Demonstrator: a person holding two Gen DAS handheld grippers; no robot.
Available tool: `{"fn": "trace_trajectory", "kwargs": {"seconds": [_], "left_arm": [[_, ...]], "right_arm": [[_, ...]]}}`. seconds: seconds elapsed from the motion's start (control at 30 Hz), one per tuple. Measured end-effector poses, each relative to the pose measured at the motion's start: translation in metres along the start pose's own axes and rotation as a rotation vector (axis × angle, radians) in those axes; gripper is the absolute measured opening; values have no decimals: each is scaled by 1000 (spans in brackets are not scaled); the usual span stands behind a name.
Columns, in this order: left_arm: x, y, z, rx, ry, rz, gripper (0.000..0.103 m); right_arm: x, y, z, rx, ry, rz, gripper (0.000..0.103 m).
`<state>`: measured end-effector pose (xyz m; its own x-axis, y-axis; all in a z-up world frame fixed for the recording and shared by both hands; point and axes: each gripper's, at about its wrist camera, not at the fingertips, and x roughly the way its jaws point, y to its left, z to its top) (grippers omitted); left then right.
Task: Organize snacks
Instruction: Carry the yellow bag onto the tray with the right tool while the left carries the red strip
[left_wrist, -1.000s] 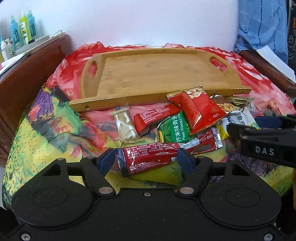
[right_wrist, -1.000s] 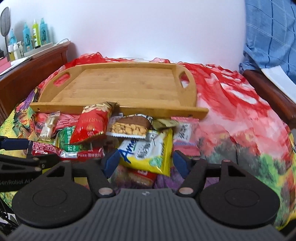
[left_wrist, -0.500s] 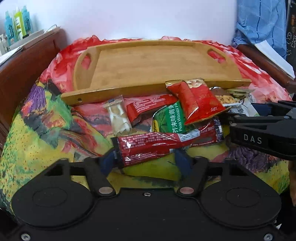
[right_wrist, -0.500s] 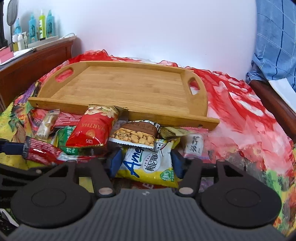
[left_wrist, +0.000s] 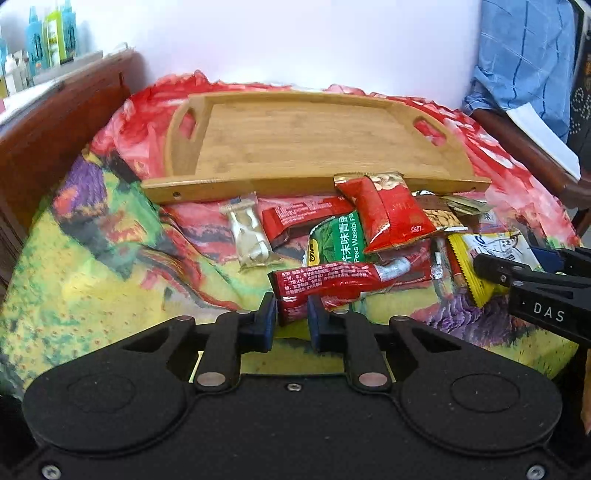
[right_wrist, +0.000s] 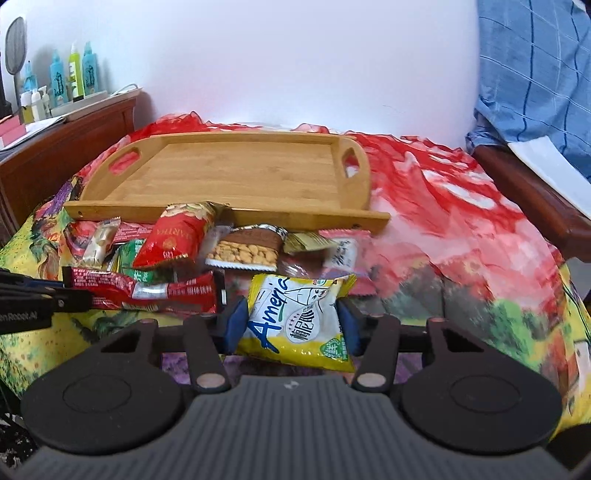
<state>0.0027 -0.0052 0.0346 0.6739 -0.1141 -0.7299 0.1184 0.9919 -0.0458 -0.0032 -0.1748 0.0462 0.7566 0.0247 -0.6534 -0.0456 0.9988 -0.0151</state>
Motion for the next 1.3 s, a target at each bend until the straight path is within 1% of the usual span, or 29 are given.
{"fn": "trace_trajectory", "kwargs": {"seconds": [0.1, 0.17, 0.2, 0.23, 0.33, 0.47, 0.53, 0.67, 0.73, 0.77, 0.8, 0.83, 0.87, 0.93, 0.97, 1.0, 1.03, 1.07, 1.1, 1.17, 1.27, 1.3], "left_arm": [[-10, -4, 1, 46, -41, 29, 19], [-16, -8, 2, 79, -74, 39, 30], [-18, -11, 2, 100, -91, 38, 42], [-19, -14, 2, 123, -105, 36, 45], [-12, -28, 4, 208, -114, 20, 42], [-2, -48, 4, 292, -111, -32, 39], [3, -57, 3, 335, -105, -53, 31], [12, -68, -4, 384, -49, -85, 23], [16, -69, -6, 385, 10, -126, 9], [17, -67, -7, 368, 40, -156, 9], [16, -65, -8, 350, 52, -179, 9], [13, -64, -9, 350, 40, -178, 11], [9, -67, -10, 380, 7, -148, 12], [6, -75, -11, 478, -76, -61, 14], [5, -79, -12, 514, -104, -33, 14], [5, -81, -11, 535, -122, -22, 18], [6, -83, -10, 548, -137, -26, 26], [7, -83, -9, 554, -145, -40, 31], [9, -84, -8, 556, -145, -62, 40], [19, -87, -5, 565, -104, -91, 41], [30, -91, -7, 580, -84, -68, 40], [30, -91, -7, 577, -80, -68, 39]], "right_arm": [[-5, -6, -4, 17, -1, -10, 56], [-7, -9, -6, 31, -2, -16, 56], [-8, -11, -7, 39, -2, -18, 56], [-9, -12, -8, 45, -1, -20, 56], [-9, -15, -11, 57, 1, -28, 56], [-11, -19, -13, 75, -1, -32, 56], [-12, -21, -14, 82, -3, -37, 56], [-12, -26, -15, 99, 3, -40, 56], [-12, -27, -16, 105, 5, -40, 56], [-12, -28, -17, 108, 5, -40, 56], [-12, -28, -17, 109, 4, -41, 56], [-12, -29, -17, 110, 4, -41, 56], [-12, -29, -18, 111, 4, -42, 56], [-11, -29, -18, 113, 5, -42, 56], [-10, -30, -18, 113, 6, -43, 56], [-10, -30, -17, 114, 7, -42, 56], [-10, -30, -17, 114, 8, -42, 56], [-10, -30, -17, 116, 7, -42, 56], [-10, -30, -17, 117, 7, -42, 56], [-10, -30, -17, 119, 7, -43, 56], [-10, -30, -17, 118, 9, -44, 56], [-10, -30, -17, 118, 9, -44, 56]]}}
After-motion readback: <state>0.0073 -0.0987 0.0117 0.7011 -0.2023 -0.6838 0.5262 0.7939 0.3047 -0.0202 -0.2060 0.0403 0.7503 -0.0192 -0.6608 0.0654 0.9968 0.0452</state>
